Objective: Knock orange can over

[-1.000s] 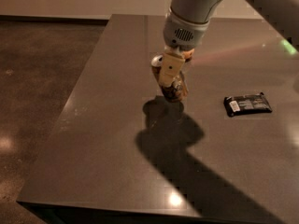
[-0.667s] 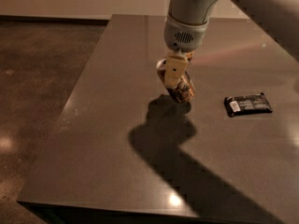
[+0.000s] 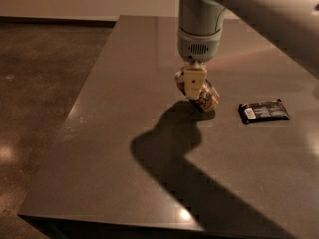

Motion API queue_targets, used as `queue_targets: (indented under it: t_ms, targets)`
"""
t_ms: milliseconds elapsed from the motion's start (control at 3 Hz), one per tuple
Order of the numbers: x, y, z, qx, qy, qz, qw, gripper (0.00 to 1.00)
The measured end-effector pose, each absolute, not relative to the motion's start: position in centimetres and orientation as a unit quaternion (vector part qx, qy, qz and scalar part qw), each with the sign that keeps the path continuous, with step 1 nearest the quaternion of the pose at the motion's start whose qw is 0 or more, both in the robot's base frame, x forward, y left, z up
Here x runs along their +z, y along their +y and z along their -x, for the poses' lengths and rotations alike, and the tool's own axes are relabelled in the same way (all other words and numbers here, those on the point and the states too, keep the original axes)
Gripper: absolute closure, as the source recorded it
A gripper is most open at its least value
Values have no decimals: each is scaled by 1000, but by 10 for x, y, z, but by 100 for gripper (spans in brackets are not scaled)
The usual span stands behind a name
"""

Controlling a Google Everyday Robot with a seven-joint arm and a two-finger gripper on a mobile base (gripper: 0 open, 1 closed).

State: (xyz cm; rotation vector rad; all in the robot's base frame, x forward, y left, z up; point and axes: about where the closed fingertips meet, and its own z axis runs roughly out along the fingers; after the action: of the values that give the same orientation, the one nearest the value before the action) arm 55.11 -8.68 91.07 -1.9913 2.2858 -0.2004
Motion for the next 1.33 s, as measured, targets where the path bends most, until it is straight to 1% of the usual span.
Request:
queue_targets:
  t_ms: [333,667,1000,1333]
  targets:
    - [905,-97,-545,-81,743,664,37,61]
    - [899,-103,-540,-83,737,670,27,40]
    - [895,-106,-537,-84,734,674,23,17]
    - [896,-103,-542,-85,734,673,32,0]
